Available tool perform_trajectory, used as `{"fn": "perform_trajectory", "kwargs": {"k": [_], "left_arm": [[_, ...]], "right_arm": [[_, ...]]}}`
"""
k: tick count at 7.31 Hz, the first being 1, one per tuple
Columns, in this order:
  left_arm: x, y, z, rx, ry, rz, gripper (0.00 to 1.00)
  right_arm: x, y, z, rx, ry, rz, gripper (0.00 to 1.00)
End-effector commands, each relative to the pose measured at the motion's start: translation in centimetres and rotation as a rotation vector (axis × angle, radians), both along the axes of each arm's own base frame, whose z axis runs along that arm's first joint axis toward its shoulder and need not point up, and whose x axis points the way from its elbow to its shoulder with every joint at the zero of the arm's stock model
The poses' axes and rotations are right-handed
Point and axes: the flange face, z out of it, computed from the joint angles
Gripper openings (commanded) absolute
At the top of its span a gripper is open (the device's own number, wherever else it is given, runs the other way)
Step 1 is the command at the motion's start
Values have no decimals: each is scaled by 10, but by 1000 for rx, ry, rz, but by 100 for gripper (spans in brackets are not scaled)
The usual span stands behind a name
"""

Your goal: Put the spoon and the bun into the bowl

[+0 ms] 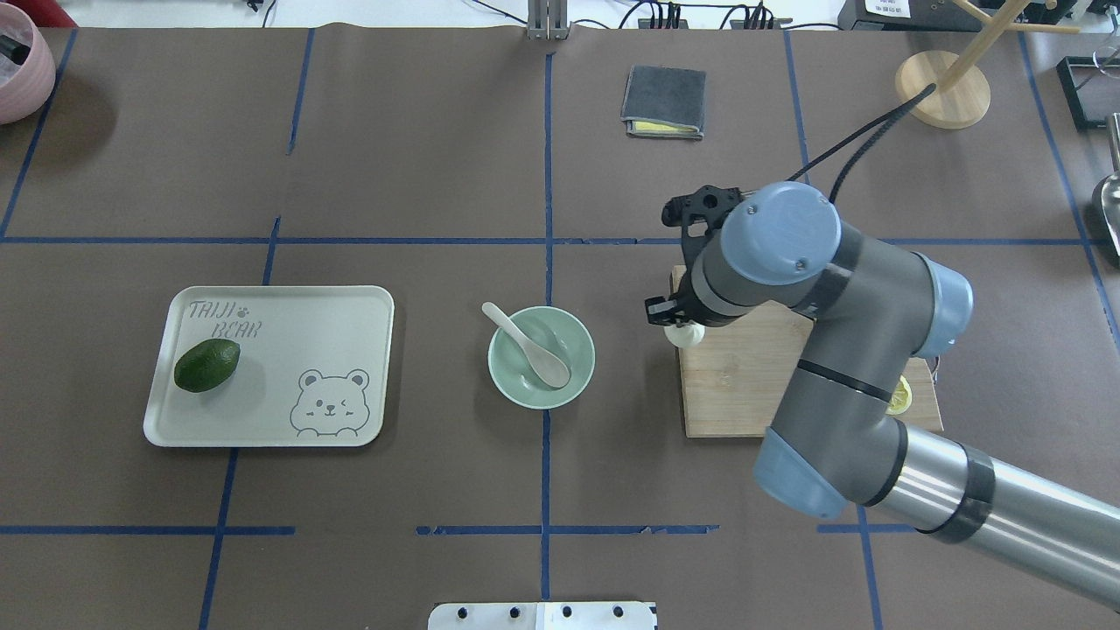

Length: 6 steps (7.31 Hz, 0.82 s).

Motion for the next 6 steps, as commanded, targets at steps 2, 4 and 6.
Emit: {"fn": "perform_trajectory", "kwargs": {"k": [2, 4, 6], "left_arm": [[0, -1, -2, 5, 0, 0, 100], [0, -2, -3, 5, 0, 0, 100], [0, -2, -3, 7, 0, 0, 100]], "right_arm": [[-93, 15, -113, -80, -40, 117, 0], [-129, 37, -106, -74, 0, 152, 0], [-131, 44, -87, -64, 28, 154, 99]]}}
